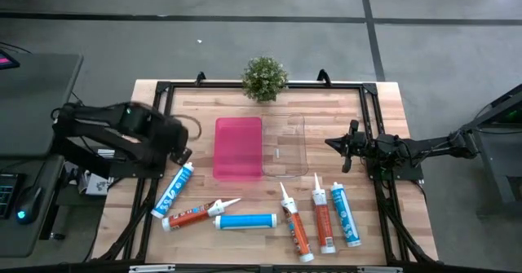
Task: Pick & place silicon tubes, Sealant and Lysol wipes
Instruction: Put the left blue sealant into the pink bin
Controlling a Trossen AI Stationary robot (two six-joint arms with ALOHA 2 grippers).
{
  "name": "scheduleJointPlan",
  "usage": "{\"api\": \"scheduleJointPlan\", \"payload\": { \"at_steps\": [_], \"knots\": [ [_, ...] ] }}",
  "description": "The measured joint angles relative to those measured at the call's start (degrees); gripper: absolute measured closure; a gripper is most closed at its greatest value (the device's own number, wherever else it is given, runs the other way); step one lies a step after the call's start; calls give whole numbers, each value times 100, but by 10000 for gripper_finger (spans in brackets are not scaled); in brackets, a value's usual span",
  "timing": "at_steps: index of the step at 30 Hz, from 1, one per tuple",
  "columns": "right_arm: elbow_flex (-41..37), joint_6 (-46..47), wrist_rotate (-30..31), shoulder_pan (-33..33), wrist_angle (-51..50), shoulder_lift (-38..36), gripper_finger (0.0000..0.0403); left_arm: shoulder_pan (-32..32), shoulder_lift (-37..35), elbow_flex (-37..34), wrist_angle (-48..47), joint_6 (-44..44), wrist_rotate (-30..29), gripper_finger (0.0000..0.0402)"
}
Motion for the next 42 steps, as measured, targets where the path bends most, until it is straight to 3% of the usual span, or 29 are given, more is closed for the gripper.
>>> {"api": "scheduleJointPlan", "payload": {
  "at_steps": [7, 13, 17, 24, 28, 37, 42],
  "knots": [
    [0, 0, 0, -1, 0, 0, 402, -1411, 193, -1015, 633, -1319, 32, 188],
    [0, 1, 0, -1, 0, 0, 402, -2006, 565, -1678, 1442, -1876, 156, 187],
    [0, 0, 0, 0, 0, 0, 402, -2165, 816, -1937, 1788, -2147, 374, 162],
    [0, 0, 0, -1, 0, 0, 402, -2158, 1199, -2368, 2152, -2473, 805, 70],
    [0, 1, 0, -1, 0, 0, 402, -2156, 1365, -2679, 2760, -2469, 809, 39],
    [0, 2, 0, -2, 0, 0, 402, -2155, 1444, -3567, 3899, -2531, 819, 36],
    [0, 0, 0, 0, 1, 0, 402, -2151, 1405, -3970, 4480, -2363, 838, 76]
  ]
}}
